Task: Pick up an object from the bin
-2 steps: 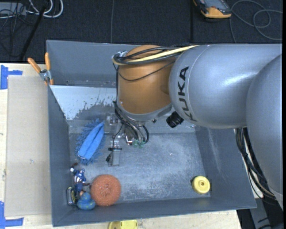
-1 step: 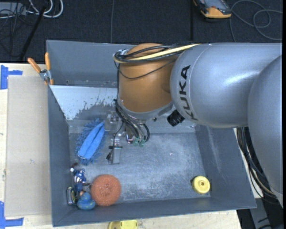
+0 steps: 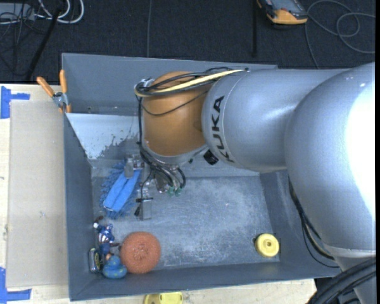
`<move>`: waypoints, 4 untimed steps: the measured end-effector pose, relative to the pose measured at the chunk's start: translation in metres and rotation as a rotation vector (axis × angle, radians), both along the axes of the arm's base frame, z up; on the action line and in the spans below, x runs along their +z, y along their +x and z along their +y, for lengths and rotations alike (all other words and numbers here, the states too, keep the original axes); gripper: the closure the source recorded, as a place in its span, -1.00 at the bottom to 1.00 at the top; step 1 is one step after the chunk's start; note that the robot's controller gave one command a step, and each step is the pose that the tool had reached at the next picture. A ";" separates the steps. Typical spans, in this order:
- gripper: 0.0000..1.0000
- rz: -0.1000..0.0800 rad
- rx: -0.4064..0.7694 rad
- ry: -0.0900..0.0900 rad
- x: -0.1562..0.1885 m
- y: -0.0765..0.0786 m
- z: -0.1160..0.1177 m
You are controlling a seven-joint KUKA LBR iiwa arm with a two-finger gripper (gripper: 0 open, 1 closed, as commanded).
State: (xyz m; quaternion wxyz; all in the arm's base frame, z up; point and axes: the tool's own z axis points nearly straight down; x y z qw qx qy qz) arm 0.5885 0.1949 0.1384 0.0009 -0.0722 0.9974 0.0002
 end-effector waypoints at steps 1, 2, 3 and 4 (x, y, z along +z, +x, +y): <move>-1.00 0.007 0.167 -0.001 -0.006 0.019 0.007; -1.00 0.001 0.240 0.000 -0.008 0.029 0.013; -1.00 0.004 0.382 0.000 -0.072 0.032 0.004; 1.00 -0.004 0.484 0.002 -0.067 0.034 0.008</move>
Offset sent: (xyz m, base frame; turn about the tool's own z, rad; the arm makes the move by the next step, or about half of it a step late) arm 0.0317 0.0161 -0.0205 -0.2683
